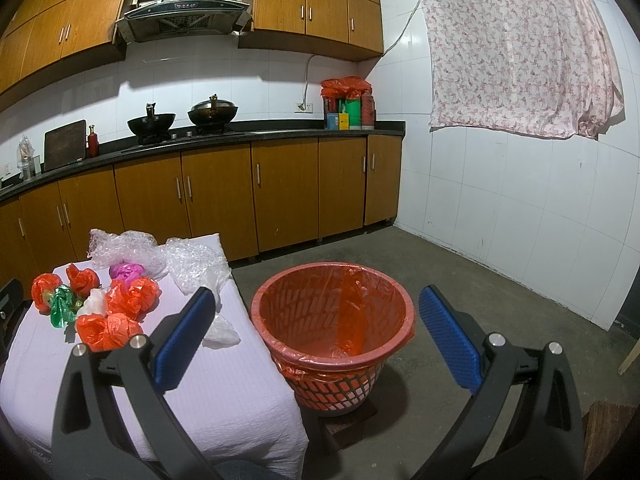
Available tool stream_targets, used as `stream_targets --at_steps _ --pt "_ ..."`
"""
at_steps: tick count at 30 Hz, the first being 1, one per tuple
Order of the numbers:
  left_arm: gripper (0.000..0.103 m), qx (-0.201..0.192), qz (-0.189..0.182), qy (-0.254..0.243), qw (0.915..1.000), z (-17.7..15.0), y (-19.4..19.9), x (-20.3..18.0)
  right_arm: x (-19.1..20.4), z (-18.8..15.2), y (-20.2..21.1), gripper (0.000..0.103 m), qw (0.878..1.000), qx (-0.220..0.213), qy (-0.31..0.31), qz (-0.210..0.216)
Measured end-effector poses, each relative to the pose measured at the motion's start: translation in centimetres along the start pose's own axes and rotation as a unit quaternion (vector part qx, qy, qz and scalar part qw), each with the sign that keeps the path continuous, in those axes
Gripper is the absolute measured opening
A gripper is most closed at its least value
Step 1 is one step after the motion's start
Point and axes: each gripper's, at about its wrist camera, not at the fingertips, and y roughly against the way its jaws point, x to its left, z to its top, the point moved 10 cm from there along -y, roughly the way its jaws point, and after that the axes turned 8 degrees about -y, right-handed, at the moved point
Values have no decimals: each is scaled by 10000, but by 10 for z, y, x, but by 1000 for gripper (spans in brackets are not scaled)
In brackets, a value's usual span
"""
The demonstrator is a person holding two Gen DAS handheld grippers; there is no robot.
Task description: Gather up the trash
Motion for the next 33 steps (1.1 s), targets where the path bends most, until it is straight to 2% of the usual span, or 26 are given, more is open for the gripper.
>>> stream_targets --at_steps 23,27,33 --pt "101 27 25 -6 10000 -1 -1 1 1 0 -2 99 10000 38 -14 24" --pt "101 141 130 -9 9998 -8 -1 0 1 -5 -9 99 9998 149 -30 134" --pt "101 481 232 165 9984 -37 -25 30 13 -16 -28 99 9987 391 -98 308"
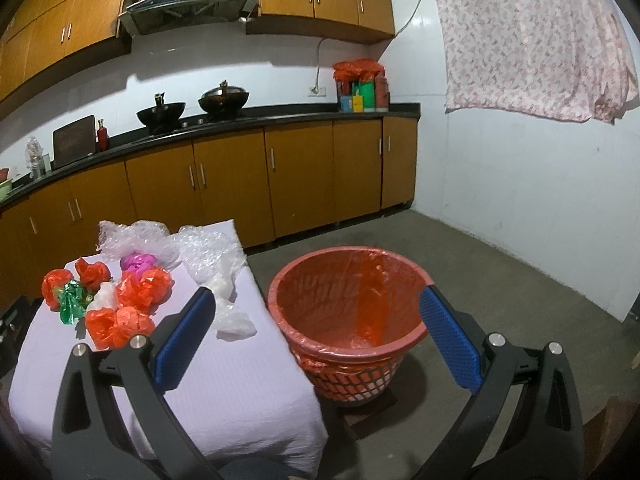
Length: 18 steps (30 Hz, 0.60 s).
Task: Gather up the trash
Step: 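Grasp the white plastic bag with the right tool while the left tool grasps the green bag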
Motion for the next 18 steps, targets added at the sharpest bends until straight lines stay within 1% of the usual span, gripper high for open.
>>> stream_targets --at_steps 4,11,15,18 --pt "101 261 181 127 9994 -16 -11 24 13 -7 -17 99 9996 242 10 146" --pt "101 735 361 401 9958 -40 -33 60 34 -24 -51 99 9966 755 50 336" --pt "101 1012 533 421 9925 -50 -52 78 52 -31 -75 89 9941 974 217 426" --pt "99 1141 585 449 9907 -53 -67 91 69 -34 -96 85 9920 1101 400 466"
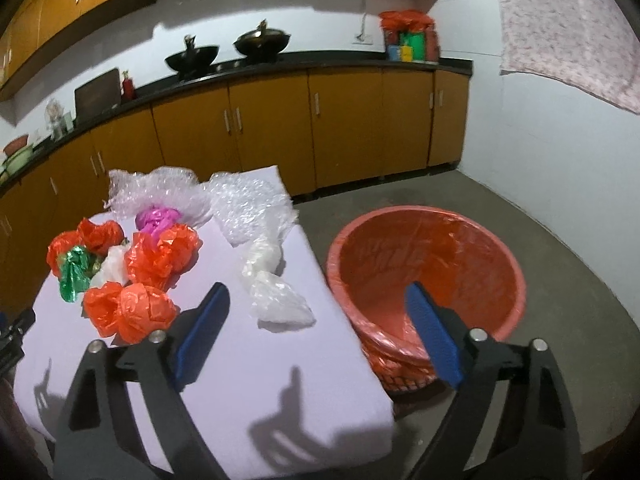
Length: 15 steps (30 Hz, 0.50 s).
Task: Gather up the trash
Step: 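Grasp the white plastic bag with the right tool while the left tool grasps the green bag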
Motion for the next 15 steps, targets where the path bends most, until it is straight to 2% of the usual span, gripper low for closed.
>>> stream_targets --at_steps 6,12,15 --pt "92 117 -17 156 9998 15 -30 14 24 2 -48 83 9991 326 251 58" --pt "90 177 -224 129 9995 34 -64 11 40 -4 -91 82 9970 618 450 91" --pt "82 311 -239 38 9992 37 -81 8 43 -9 -110 82 9957 801 449 135"
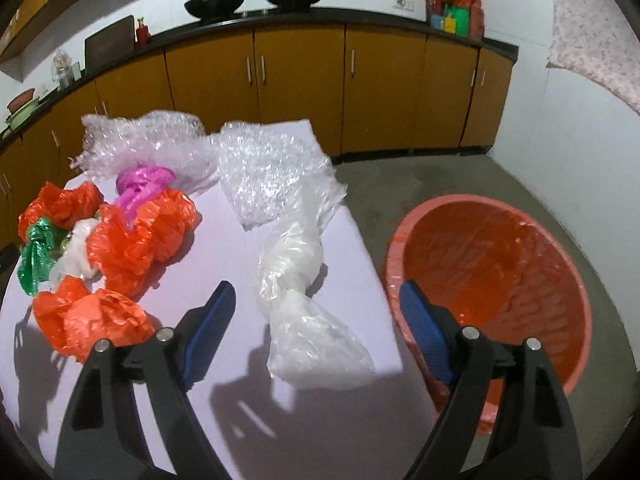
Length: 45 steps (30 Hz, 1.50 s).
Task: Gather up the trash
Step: 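Grasp the white plastic bag with the right tool while the left tool grasps the green bag, then carry both bags over the orange wastebasket and open both tools to drop them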
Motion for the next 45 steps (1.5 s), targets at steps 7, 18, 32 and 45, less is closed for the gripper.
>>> stream_targets --at_steps 7,18,32,45 --pt "62 438 -181 106 9988 -6 -33 -1 3 -6 -25 73 9995 287 -25 103" --pt "35 634 -454 135 9969 -13 -46 -7 10 -12 -36 51 9983 521 -42 262" --pt "22 269 -639 42 9976 -5 -17 -6 18 -20 -19 29 9968 553 -58 574" --pt "22 -397 -1188 -54 9921 36 46 -51 -8 4 37 29 9980 -21 -151 607"
